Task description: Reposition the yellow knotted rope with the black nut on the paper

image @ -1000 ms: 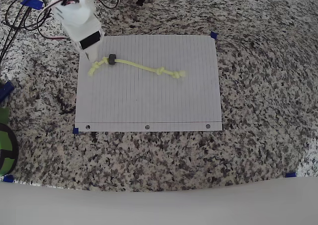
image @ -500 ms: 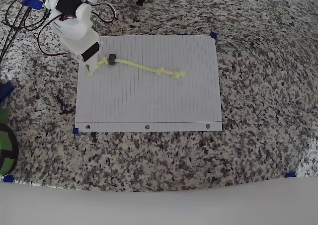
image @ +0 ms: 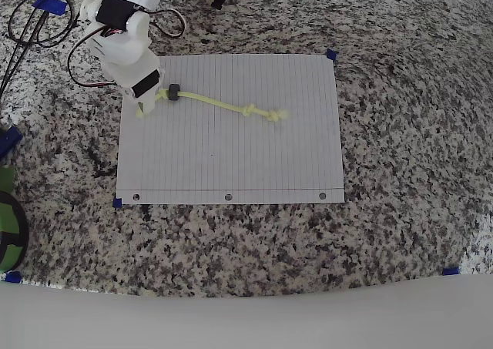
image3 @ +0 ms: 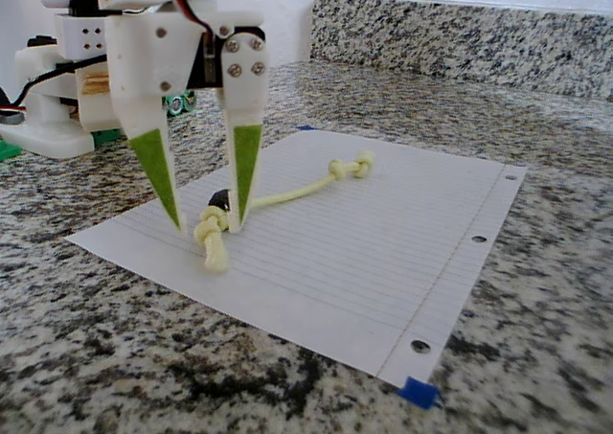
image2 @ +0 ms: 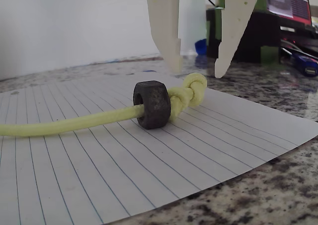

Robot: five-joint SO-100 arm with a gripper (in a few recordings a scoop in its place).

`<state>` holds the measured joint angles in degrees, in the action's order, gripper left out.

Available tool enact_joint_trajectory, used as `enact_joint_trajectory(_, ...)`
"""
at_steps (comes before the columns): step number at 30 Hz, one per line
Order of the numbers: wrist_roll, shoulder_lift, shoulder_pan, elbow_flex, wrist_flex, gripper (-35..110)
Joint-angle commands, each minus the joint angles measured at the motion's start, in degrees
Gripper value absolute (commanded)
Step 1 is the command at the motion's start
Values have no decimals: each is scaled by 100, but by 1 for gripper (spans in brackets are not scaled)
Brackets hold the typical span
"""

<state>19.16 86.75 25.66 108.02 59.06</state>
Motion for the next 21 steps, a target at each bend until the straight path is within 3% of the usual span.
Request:
enact_joint_trajectory(1, 70, 325, -97, 35, -114, 34)
enact_joint_trajectory(21, 141, 176, -97, 325, -141, 31)
